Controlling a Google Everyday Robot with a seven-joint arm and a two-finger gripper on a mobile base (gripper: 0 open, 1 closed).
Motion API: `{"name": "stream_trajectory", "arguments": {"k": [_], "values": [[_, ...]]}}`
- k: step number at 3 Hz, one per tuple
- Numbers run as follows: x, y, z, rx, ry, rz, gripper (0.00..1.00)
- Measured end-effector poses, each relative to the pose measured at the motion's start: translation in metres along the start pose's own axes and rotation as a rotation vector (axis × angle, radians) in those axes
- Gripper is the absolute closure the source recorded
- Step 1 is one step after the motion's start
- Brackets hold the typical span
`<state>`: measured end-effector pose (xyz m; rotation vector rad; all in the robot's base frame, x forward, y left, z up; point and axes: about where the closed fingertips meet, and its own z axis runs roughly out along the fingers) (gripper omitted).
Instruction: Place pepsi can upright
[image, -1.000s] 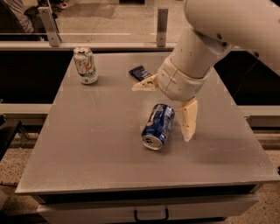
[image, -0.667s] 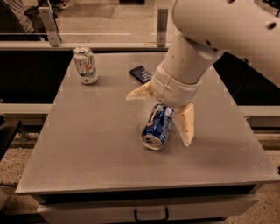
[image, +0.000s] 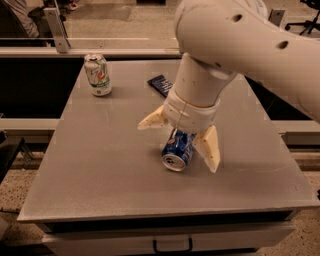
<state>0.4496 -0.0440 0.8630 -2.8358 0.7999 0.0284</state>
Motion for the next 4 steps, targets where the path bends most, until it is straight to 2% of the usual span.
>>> {"name": "stream_trajectory", "arguments": {"k": [1,2,3,4], "values": [[0.0047,-0.0006,0.0106,-0.035,0.017,-0.025,0.00],[0.0086,-0.0027,0.0180,-0.058,0.012,-0.031,0.16],[0.0097,-0.0055,0.0197,-0.072,0.002,-0.023,0.41],[0.0111,-0.0083,0.0151,-0.084,-0.005,0.017,0.64]]}}
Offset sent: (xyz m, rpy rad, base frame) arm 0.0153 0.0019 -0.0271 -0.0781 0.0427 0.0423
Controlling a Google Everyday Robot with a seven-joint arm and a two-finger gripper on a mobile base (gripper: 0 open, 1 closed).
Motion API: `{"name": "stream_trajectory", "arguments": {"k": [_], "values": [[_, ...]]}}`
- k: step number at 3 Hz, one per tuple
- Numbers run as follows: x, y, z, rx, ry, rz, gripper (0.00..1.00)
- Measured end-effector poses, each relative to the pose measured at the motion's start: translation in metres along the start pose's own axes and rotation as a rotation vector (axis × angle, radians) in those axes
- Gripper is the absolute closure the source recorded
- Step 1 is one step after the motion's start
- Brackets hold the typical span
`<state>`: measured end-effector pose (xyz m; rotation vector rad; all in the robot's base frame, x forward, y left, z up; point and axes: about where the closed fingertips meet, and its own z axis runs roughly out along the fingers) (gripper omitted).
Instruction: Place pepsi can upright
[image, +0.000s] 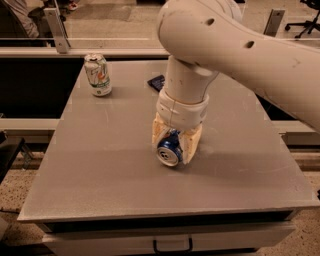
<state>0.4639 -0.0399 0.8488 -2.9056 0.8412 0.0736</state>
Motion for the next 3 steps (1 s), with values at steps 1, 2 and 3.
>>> {"name": "stream_trajectory", "arguments": {"k": [1,2,3], "values": [[0.001,-0.002,-0.003,-0.005,-0.006,0.028,0.87],[0.012,0.002,-0.021,0.037,-0.113,0.204,1.00],[0.017,-0.011,-0.049,0.154,-0.283,0.408,1.00]]}}
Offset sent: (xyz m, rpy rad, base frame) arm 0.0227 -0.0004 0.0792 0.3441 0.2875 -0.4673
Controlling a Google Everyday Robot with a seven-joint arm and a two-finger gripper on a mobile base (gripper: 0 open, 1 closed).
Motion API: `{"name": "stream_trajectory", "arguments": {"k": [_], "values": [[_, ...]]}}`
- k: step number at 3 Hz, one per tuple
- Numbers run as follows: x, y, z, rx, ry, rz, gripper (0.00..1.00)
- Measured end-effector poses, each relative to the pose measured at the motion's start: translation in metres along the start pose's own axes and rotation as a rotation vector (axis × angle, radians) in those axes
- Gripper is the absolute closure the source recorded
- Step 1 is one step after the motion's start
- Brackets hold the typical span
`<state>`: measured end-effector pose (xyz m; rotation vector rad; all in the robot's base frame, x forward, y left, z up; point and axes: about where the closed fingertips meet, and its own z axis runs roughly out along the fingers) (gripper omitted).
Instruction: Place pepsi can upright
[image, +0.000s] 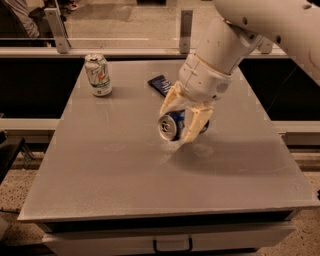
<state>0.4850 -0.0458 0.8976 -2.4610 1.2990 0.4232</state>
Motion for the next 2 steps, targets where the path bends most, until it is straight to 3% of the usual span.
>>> {"name": "stream_trajectory", "arguments": {"k": [2], "values": [[-0.026,-0.026,-0.028,0.139,-0.330,0.242,1.00]]}}
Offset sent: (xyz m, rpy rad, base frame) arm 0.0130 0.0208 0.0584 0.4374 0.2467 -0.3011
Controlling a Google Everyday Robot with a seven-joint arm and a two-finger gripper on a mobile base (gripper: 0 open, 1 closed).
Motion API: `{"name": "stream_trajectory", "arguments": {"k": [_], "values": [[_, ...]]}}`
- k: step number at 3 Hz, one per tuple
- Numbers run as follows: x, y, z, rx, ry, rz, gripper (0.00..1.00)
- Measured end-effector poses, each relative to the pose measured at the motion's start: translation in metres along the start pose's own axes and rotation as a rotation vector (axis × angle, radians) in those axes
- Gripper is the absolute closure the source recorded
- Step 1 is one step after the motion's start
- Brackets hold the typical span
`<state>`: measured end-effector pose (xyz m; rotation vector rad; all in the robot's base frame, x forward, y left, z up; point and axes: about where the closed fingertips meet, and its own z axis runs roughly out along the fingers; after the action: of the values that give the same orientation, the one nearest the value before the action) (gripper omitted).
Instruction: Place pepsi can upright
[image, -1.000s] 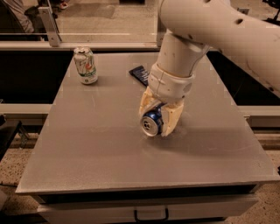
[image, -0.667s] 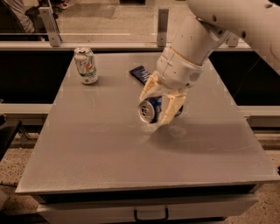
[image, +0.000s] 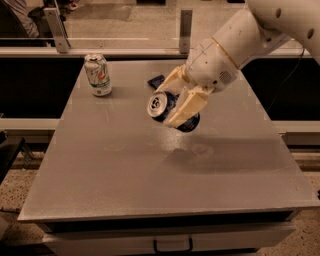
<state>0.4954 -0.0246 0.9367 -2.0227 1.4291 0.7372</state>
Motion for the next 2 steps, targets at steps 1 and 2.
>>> {"name": "stream_trajectory", "arguments": {"k": [1,2], "values": [[-0.0028,-0.0037,-0.0022,0.054,-0.132,0.088,1.00],[0.0006,-0.0069,-0.0016,0.123,-0.319,0.162,1.00]]}}
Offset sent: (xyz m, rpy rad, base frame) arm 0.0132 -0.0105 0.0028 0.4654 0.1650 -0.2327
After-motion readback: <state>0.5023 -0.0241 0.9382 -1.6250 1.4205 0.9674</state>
